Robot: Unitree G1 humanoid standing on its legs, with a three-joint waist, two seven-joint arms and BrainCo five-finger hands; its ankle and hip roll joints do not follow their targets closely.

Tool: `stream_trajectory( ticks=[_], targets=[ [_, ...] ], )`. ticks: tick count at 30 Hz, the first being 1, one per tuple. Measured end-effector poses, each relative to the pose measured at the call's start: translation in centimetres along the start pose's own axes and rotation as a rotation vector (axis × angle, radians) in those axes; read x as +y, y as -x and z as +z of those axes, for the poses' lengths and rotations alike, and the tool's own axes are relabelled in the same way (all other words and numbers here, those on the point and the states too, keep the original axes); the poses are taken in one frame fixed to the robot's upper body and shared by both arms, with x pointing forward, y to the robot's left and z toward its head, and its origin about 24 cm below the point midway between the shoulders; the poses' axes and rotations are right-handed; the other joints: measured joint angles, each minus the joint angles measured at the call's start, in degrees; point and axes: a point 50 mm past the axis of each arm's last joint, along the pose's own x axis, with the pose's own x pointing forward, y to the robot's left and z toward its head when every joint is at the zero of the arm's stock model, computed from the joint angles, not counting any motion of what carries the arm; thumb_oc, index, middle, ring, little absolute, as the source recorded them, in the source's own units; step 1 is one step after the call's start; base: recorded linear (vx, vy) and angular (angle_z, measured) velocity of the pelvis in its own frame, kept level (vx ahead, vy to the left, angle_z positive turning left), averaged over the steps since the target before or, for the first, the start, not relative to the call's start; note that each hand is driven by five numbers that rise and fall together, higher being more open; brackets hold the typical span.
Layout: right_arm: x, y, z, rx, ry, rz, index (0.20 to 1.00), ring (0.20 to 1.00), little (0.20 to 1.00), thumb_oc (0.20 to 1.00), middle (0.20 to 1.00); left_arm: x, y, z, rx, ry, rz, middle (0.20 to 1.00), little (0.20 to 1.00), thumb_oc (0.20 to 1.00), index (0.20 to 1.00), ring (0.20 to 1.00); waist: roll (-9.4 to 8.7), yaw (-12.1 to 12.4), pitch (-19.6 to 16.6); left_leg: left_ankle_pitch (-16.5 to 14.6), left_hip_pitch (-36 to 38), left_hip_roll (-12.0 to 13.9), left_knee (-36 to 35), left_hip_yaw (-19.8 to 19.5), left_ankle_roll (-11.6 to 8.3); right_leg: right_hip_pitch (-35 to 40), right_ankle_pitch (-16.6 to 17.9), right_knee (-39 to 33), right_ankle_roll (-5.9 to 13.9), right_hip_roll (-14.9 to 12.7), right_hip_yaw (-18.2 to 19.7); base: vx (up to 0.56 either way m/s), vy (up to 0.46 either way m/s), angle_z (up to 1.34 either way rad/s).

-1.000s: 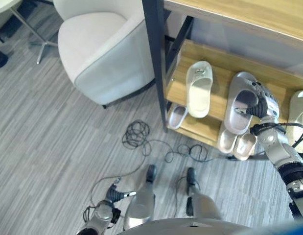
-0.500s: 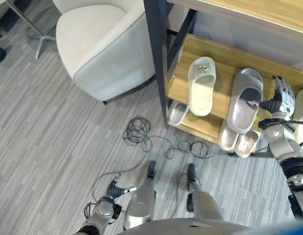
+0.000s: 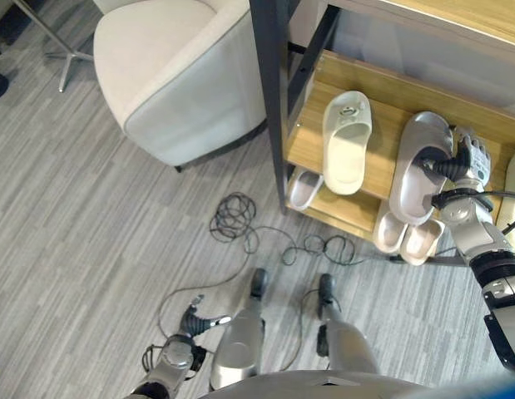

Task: Arrange the slippers neatly on the shoe rack.

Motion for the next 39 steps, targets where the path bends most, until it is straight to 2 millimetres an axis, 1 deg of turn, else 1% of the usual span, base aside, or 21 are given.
stream_trajectory(
  ticks=[2,6,7,11,15,17,19,20,21,22,23,24,26,27,29,30,33,34,37,38,39],
  targets=[
    [-0.1,-0.1,0.2,-0.007,-0.003,-0.014,0.2,0.2,0.2,0.2,0.2,0.0,0.0,0.1,-0.002,0.001,0.001,1.0,1.0,1.0,1.0,1.0,-0.15,-0.1,0.1,0.0,0.2,0.0,0.0,0.2,0.0,0.1,0.1,0.0,-0.07,0.1,0.1,0.0,0.009,-0.04],
    [0.2,0.7,-0.7,0.003,0.022,-0.007,0.2,0.2,0.2,0.2,0.2,0.0,0.0,0.1,-0.004,0.001,0.002,1.0,1.0,1.0,1.0,1.0,-0.53,-0.1,0.2,0.0,1.2,0.0,0.0,0.6,-0.02,0.9,0.3,0.0,-0.04,0.2,0.4,-0.01,0.012,-0.05],
    [0.4,1.5,-1.0,-0.011,0.038,-0.004,0.2,0.2,0.2,0.2,0.2,0.0,0.0,0.1,-0.005,0.001,0.006,1.0,1.0,1.0,1.0,1.0,-0.74,0.0,0.3,0.0,1.7,0.1,0.0,0.8,-0.02,1.2,0.3,0.0,-0.03,0.2,0.5,-0.02,0.02,-0.07],
    [1.1,2.8,-1.3,-0.022,0.056,0.01,0.2,0.2,0.2,0.2,0.2,0.0,0.0,0.0,-0.001,0.002,0.012,1.0,1.0,1.0,1.0,1.0,-1.25,-0.4,0.5,-0.1,2.5,0.2,0.0,1.4,-0.02,1.8,0.4,0.0,0.13,0.2,1.1,-0.01,0.025,-0.08],
    [0.5,4.5,-1.3,-0.071,0.058,-0.008,0.2,0.2,0.2,0.2,0.2,0.0,-0.1,0.1,0.001,0.005,0.015,1.0,1.0,1.0,1.0,1.0,-1.43,-0.4,0.6,0.0,2.7,0.4,0.0,1.6,-0.03,1.9,0.3,0.0,0.41,0.2,1.3,0.0,0.008,-0.02],
    [-0.1,5.8,-0.7,-0.139,0.069,-0.025,0.2,0.2,0.2,0.2,0.2,0.2,0.1,-0.3,0.022,0.016,0.025,1.0,1.0,1.0,1.0,1.0,-1.57,-0.5,0.6,0.0,3.2,0.5,-0.1,1.7,0.0,2.3,0.5,0.0,0.04,0.3,1.4,0.02,0.006,-0.04],
    [-0.3,6.7,-0.9,-0.156,0.073,-0.024,0.2,0.2,0.2,0.2,0.2,0.2,0.0,-0.2,0.024,0.016,0.026,1.0,1.0,1.0,1.0,1.0,-1.74,-0.8,0.6,-0.1,4.0,0.6,-0.1,1.9,0.0,3.1,0.6,0.0,0.02,0.4,1.5,0.01,0.008,-0.02],
    [-0.4,7.9,-0.7,-0.177,0.062,-0.017,0.2,0.2,0.2,0.2,0.2,0.0,0.1,-0.3,0.026,0.014,0.021,1.0,1.0,1.0,1.0,1.0,-1.86,-0.9,0.5,-0.3,4.7,0.6,-0.1,1.9,-0.03,3.8,0.4,0.0,0.2,0.4,1.5,0.02,0.022,-0.09],
    [-0.2,9.8,0.0,-0.208,0.008,0.004,0.2,0.2,0.2,0.2,0.2,-0.2,0.2,-0.6,0.034,0.016,0.016,1.0,1.0,1.0,1.0,1.0,-2.52,-1.4,0.1,-0.5,5.4,0.7,0.0,2.4,-0.05,4.2,0.1,0.0,0.56,0.6,1.9,0.01,0.028,-0.14],
    [-0.1,10.6,0.4,-0.219,-0.026,0.01,0.2,0.2,0.2,0.2,0.2,-0.3,0.3,-0.7,0.04,0.019,0.015,1.0,1.0,1.0,1.0,1.0,-2.9,-1.6,0.0,-0.6,5.8,0.7,0.0,2.7,-0.11,4.5,0.1,0.0,0.56,0.6,2.1,0.01,0.017,-0.19],
    [0.2,11.8,0.9,-0.239,-0.069,0.041,0.2,0.2,0.2,0.2,0.2,-0.1,0.4,-1.0,0.049,0.017,0.019,1.0,1.0,1.0,1.0,1.0,-3.56,-1.8,-0.5,-0.8,6.3,0.7,0.1,2.9,-0.08,4.8,0.1,0.0,0.53,0.7,2.4,0.01,0.011,-0.17],
    [0.4,12.7,1.4,-0.267,-0.091,0.083,0.2,0.2,0.2,0.2,0.2,0.1,0.4,-1.2,0.053,0.014,0.025,1.0,1.0,1.0,1.0,1.0,-4.01,-1.9,-0.9,-0.9,6.7,0.9,0.1,3.2,-0.1,5.1,0.0,0.0,0.49,0.8,2.7,0.0,-0.003,-0.2],
    [1.2,13.5,1.8,-0.307,-0.11,0.15,0.2,0.2,0.2,0.2,0.2,0.4,0.4,-1.3,0.056,0.01,0.027,1.0,1.0,1.0,1.0,1.0,-5.31,-2.1,-1.7,-1.2,7.0,1.1,0.3,4.0,-0.28,5.1,-0.2,0.0,0.25,0.6,3.3,-0.02,0.002,-0.18],
    [1.9,15.2,1.0,-0.299,-0.108,0.251,0.2,0.2,0.2,0.2,0.2,0.6,0.4,-1.2,0.052,0.004,0.031,1.0,1.0,1.0,1.0,1.0,-6.66,-1.8,-2.7,-1.8,6.9,1.0,1.3,4.2,-0.39,5.0,-0.4,0.0,-0.03,0.5,3.3,-0.05,0.001,-0.09],
    [3.0,17.6,-0.2,-0.259,-0.099,0.373,0.2,0.2,0.2,0.2,0.2,0.7,0.6,-1.7,0.065,-0.001,0.031,1.0,1.0,1.0,1.0,1.0,-7.18,-1.8,-3.0,-2.2,6.8,0.9,2.2,4.2,-0.32,5.0,-0.6,0.6,0.09,0.2,3.3,-0.05,-0.002,-0.02],
    [3.8,18.4,-0.6,-0.245,-0.095,0.43,0.2,0.2,0.2,0.2,0.2,0.8,0.7,-1.9,0.07,-0.004,0.032,1.0,1.0,1.0,1.0,1.0,-7.33,-1.8,-3.1,-2.4,6.7,0.8,2.6,4.2,-0.18,5.0,-0.7,0.9,0.18,0.2,3.2,-0.04,0.003,0.0],
    [4.8,19.9,-1.6,-0.203,-0.083,0.52,0.2,0.2,0.2,0.2,0.2,0.9,0.7,-1.9,0.07,-0.008,0.033,1.0,1.0,1.0,1.0,1.0,-7.34,-2.0,-3.2,-2.7,6.3,0.7,3.4,4.4,-0.15,4.9,-0.8,1.3,0.21,-0.1,3.1,-0.03,0.003,-0.02],
    [5.0,19.9,-1.8,-0.192,-0.083,0.525,0.2,0.2,0.2,0.2,0.2,0.9,0.7,-1.9,0.07,-0.008,0.034,1.0,1.0,1.0,1.0,1.0,-7.33,-2.0,-3.1,-2.7,6.1,0.7,3.7,4.3,-0.14,4.9,-0.8,1.4,0.21,-0.1,2.9,-0.05,0.006,0.0],
    [5.7,20.5,-3.4,-0.136,-0.049,0.573,0.2,0.2,0.2,0.2,0.2,0.8,0.7,-2.1,0.076,-0.01,0.032,1.0,1.0,1.0,1.0,1.0,-7.1,-1.8,-2.9,-2.8,5.8,0.8,4.2,4.2,-0.21,4.3,-0.8,1.6,0.19,-0.1,2.7,-0.12,0.009,0.02],
    [5.9,20.5,-3.6,-0.122,-0.052,0.579,0.2,0.2,0.2,0.2,0.2,0.8,0.7,-2.1,0.076,-0.011,0.031,1.0,1.0,1.0,1.0,1.0,-6.69,-1.7,-2.6,-2.9,5.3,0.7,4.6,4.2,-0.18,3.9,-0.8,1.9,0.2,-0.2,2.6,-0.15,0.008,0.03],
    [6.2,20.4,-3.8,-0.106,-0.055,0.582,0.2,0.2,0.2,0.2,0.2,0.7,0.7,-2.0,0.07,-0.015,0.029,1.0,1.0,1.0,1.0,1.0,-6.68,-1.9,-2.4,-3.1,4.2,0.7,5.6,4.1,-0.2,3.2,-0.9,2.3,0.23,-0.2,2.4,-0.12,0.005,0.02]
  ],
)
